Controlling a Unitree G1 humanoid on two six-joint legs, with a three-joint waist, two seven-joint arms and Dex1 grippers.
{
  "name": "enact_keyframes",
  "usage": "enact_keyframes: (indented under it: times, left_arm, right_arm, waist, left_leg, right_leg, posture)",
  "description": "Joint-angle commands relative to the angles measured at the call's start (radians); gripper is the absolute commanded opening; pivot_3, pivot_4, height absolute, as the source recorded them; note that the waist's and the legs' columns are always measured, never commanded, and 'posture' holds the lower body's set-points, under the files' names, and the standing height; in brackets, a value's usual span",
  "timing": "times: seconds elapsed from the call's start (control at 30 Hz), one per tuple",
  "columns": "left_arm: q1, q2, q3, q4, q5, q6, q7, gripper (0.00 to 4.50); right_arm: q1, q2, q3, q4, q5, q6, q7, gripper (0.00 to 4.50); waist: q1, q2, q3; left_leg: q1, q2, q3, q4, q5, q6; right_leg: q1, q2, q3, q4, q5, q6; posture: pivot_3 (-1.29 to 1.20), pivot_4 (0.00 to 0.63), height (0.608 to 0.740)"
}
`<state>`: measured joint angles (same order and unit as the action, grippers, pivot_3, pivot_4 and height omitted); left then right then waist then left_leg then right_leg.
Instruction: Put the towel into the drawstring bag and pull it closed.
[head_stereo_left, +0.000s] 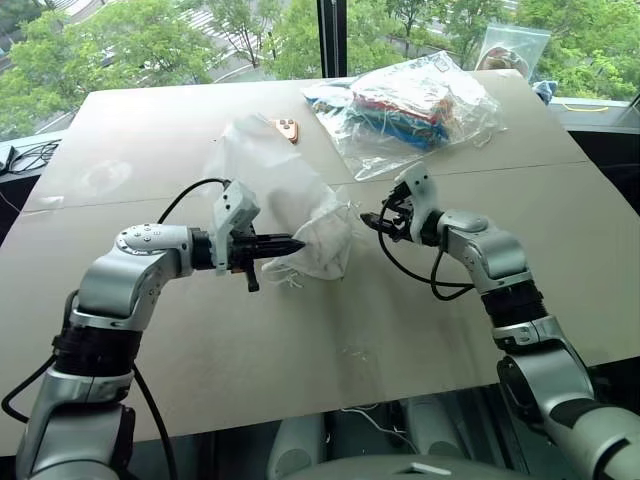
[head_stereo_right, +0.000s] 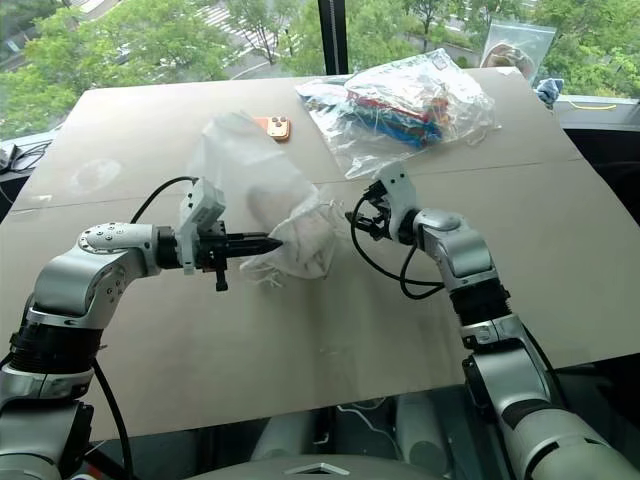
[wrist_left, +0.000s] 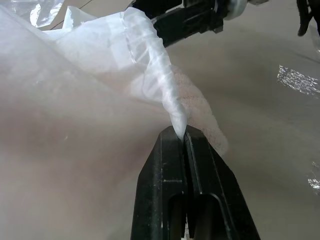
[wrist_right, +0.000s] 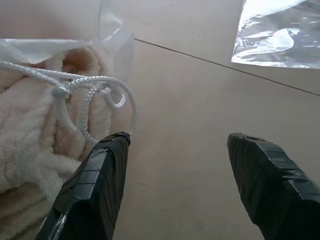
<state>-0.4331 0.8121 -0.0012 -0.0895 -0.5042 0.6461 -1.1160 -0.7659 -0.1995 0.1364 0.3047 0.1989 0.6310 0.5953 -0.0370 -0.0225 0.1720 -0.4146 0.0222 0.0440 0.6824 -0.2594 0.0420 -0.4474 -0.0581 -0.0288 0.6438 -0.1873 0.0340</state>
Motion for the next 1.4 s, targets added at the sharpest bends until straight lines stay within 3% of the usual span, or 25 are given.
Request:
enact_keyframes:
  times: [0.03, 0.5, 0.8, 1.2, 1.3, 1.4]
  left_arm:
    - [0.005, 0.013, 0.029, -0.044, -0.011, -0.003, 0.003, 0.0]
    - [0.017, 0.012, 0.032, -0.049, -0.014, -0.001, 0.009, 0.0]
    - [0.029, 0.013, 0.035, -0.061, -0.017, 0.0, 0.016, 0.0]
    - [0.045, -0.007, 0.039, -0.086, -0.026, 0.003, 0.05, 0.0]
    - [0.031, -0.033, 0.048, -0.078, -0.033, -0.001, 0.072, 0.0]
    - [0.011, -0.067, 0.077, -0.078, -0.07, 0.029, 0.101, 0.0]
  right_arm:
    - [-0.05, 0.01, -0.002, 0.035, -0.002, -0.052, 0.028, 3.34]
    - [-0.074, 0.061, -0.051, 0.1, 0.061, -0.042, 0.077, 3.34]
    - [-0.068, 0.123, -0.009, 0.243, -0.134, -0.272, -0.189, 3.34]
    - [0.089, 0.199, 0.027, -0.052, -0.258, -0.371, -0.421, 3.34]
    - [0.104, 0.195, 0.037, -0.066, -0.255, -0.408, -0.393, 2.13]
    - [0.125, 0.18, 0.045, -0.103, -0.242, -0.425, -0.345, 0.5]
  waist:
    - [0.0, 0.0, 0.0]
    - [-0.001, 0.0, 0.0]
    - [-0.002, 0.0, 0.0]
    - [-0.002, 0.0, 0.0]
    - [0.0, 0.0, 0.0]
    - [0.001, 0.0, 0.0]
  left_leg:
    - [0.0, 0.0, 0.0, 0.0, 0.0, 0.0]
    - [0.0, 0.0, 0.0, 0.0, 0.0, 0.0]
    - [0.0, 0.0, 0.0, 0.0, 0.0, 0.0]
    - [0.0, 0.0, 0.0, 0.0, 0.0, -0.001]
    - [0.0, 0.0, 0.0, 0.0, 0.0, 0.0]
    - [0.0, 0.0, -0.001, 0.0, 0.0, 0.0]
  right_leg:
    - [0.0, 0.0, 0.0, 0.0, 0.0, 0.0]
    - [0.0, 0.0, 0.0, 0.0, 0.0, 0.0]
    - [0.0, 0.0, 0.0, 0.0, 0.0, 0.0]
    - [0.0, -0.001, 0.0, 0.0, 0.0, 0.0]
    - [0.0, -0.001, 0.0, 0.0, 0.0, 0.0]
    - [0.0, -0.002, 0.0, 0.0, 0.0, 0.0]
  posture:
    - [0.0, 0.15, 0.74]
    - [0.0, 0.15, 0.74]
    - [0.0, 0.15, 0.74]
    - [0.0, 0.15, 0.74]
    - [0.0, 0.15, 0.74]
    - [0.0, 0.15, 0.74]
